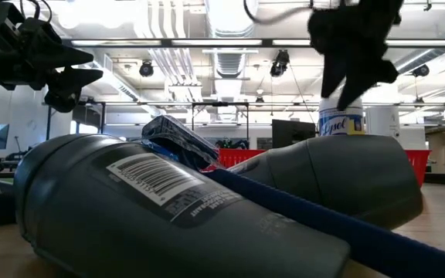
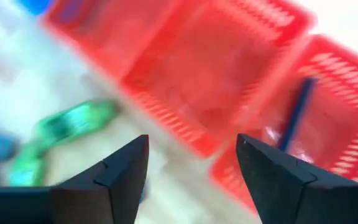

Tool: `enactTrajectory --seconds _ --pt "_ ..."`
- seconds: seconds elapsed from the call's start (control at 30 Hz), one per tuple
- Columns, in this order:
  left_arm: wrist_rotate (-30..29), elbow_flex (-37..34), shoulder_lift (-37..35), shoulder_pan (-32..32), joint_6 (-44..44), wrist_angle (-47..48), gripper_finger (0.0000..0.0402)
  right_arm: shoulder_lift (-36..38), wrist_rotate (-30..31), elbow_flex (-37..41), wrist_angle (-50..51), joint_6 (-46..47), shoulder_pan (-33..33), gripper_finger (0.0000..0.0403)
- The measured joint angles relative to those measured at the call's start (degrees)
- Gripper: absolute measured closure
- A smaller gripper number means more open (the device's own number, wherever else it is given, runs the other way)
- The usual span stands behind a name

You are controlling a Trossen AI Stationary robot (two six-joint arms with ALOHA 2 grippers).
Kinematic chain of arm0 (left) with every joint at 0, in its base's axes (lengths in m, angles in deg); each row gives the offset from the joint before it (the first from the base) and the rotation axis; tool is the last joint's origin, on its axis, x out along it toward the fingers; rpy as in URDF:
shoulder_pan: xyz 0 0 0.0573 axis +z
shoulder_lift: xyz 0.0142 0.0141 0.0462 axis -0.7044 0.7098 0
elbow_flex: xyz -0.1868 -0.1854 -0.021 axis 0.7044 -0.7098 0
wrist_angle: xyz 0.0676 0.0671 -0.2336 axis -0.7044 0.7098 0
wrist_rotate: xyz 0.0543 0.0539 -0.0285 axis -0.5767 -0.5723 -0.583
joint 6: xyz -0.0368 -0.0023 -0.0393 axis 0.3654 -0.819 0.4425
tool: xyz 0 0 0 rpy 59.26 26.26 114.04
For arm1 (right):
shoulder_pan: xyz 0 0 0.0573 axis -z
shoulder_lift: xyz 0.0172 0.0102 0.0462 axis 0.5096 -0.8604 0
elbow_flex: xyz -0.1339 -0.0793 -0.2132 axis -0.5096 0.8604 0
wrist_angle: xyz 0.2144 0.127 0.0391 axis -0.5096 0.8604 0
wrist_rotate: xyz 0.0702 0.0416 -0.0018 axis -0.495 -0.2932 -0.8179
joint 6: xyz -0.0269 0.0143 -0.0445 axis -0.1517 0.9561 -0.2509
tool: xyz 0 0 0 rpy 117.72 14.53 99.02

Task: Pick & Place Travel size toiletries
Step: Put the blue razor into the right red bin

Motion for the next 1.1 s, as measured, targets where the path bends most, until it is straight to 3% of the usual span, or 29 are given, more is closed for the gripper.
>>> enactTrajectory --seconds 0.17,0.27,0.4,0.53,0.83,1.1 --pt "-0.03 0.00 0.00 -0.01 -1.07 -0.07 0.0223 -3.83 0.69 -4.21 0.24 4.00 -3.28 0.0152" --pt "-1.17 0.00 -0.02 0.07 -8.55 -2.00 0.0223 -6.22 0.69 -5.84 0.36 4.80 -3.84 0.0155" --pt "-1.40 0.00 0.10 0.07 -10.33 -1.95 0.0223 -8.92 -2.84 -7.83 0.23 4.03 -4.35 0.0168" --pt "-1.49 0.00 0.13 0.07 -3.66 -4.10 0.0223 -11.72 -6.76 -9.36 0.31 3.30 -5.65 0.0178" --pt "-1.63 0.00 0.09 0.07 27.33 -8.26 0.0223 -14.54 -11.50 -11.47 0.16 4.76 -11.18 0.0176" --pt "-6.57 0.00 0.99 0.07 32.57 -7.22 0.0223 -18.12 -12.63 -11.42 -2.54 10.87 -20.15 0.0157"
